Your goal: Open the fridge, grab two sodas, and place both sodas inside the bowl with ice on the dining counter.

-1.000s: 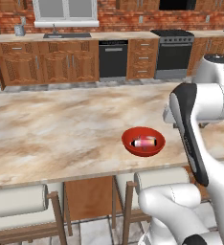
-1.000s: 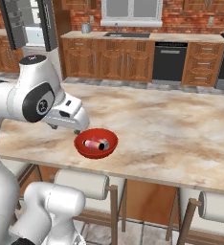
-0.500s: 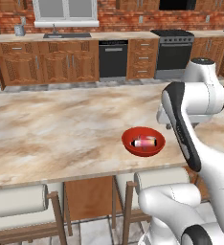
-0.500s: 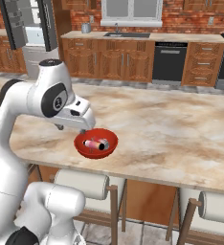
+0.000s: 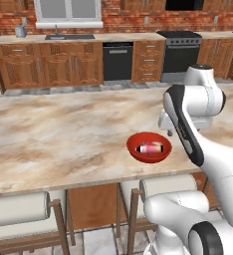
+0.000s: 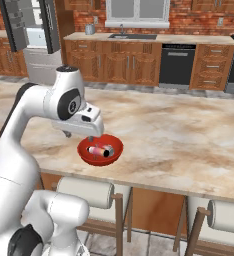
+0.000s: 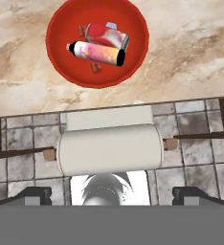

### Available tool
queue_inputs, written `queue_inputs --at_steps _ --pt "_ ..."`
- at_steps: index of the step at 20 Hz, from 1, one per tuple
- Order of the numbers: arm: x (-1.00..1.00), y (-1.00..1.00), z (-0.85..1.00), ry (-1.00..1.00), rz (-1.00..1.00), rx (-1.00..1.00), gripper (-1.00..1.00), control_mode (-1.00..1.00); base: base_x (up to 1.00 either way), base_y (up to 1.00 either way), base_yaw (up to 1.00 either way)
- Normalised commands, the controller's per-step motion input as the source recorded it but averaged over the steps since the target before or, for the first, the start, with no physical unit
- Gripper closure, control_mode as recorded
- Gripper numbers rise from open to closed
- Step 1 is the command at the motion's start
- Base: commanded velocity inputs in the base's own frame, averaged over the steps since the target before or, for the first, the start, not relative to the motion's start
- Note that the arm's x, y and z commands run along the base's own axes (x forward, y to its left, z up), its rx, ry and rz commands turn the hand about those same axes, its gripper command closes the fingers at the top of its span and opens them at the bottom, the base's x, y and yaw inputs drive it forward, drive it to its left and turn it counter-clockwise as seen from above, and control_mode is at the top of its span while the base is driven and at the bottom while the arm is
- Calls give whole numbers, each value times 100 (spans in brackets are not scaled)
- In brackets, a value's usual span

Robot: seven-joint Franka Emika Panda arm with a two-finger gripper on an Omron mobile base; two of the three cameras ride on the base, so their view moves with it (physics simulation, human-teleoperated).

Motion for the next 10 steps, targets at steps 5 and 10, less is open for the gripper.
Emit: queue_inputs --at_steps 5,10 --pt "22 0 -21 7 2 3 -100 -100 0 0 0" --pt "9 0 -18 6 1 2 -100 -100 0 0 0"
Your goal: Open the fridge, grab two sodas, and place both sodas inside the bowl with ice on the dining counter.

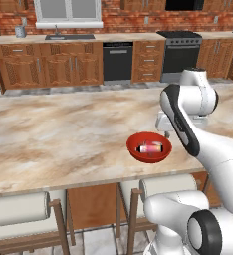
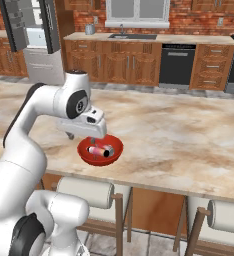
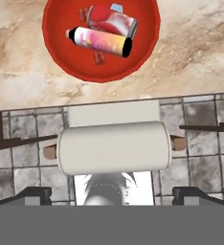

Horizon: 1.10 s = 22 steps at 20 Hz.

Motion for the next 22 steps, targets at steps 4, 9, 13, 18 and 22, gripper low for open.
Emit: queue_inputs --at_steps 4,9,13,18,22 --pt "5 0 -18 6 0 1 -100 -100 0 0 0" --pt "4 0 -16 5 0 1 -100 -100 0 0 0" --pt "-15 2 0 0 0 0 -100 -100 0 0 0" --pt "-37 12 0 0 0 0 -100 -100 0 0 0" --pt "-50 16 0 0 0 0 -100 -100 0 0 0"
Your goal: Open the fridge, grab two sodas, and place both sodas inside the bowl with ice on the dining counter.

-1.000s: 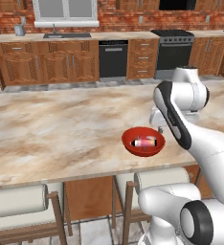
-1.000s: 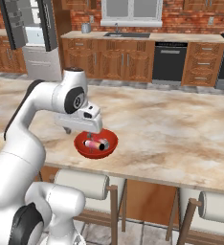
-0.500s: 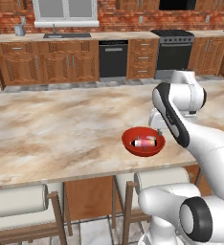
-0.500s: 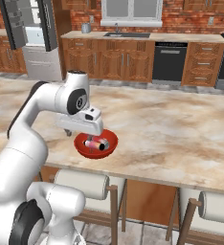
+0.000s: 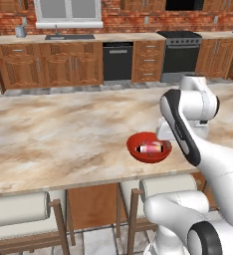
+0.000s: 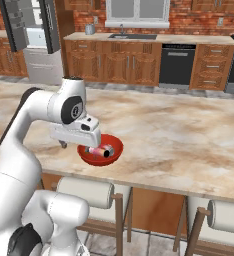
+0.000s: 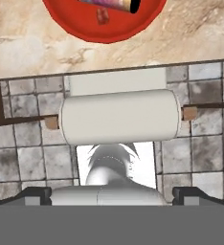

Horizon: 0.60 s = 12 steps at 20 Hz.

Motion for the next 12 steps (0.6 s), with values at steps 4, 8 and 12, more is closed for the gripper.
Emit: queue_inputs --at_steps 4,8,12 --pt "-52 18 5 0 0 0 -100 -100 0 0 0" --pt "-41 10 23 -1 0 0 -100 -100 0 0 0" --pt "-36 1 44 -5 0 -4 -100 -100 0 0 0"
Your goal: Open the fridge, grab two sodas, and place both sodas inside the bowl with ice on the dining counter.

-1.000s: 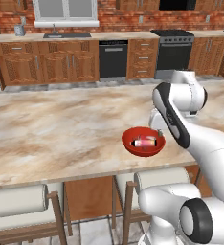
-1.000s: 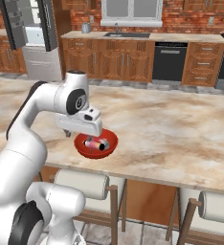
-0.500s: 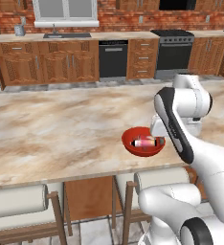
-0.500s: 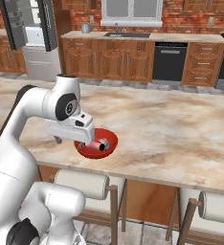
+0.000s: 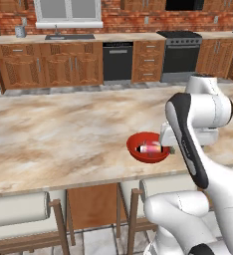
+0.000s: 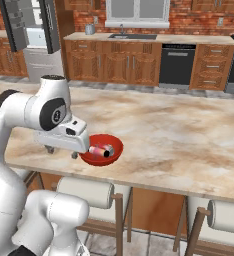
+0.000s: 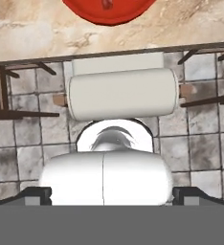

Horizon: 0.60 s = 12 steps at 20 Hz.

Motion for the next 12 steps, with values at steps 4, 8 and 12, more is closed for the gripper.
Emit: queue_inputs --at_steps 4,8,12 --pt "-36 0 53 -12 0 -10 -100 -100 0 0 0" --pt "-33 0 48 -13 0 -9 -100 -100 0 0 0" --pt "-23 0 42 -15 0 -10 -100 -100 0 0 0"
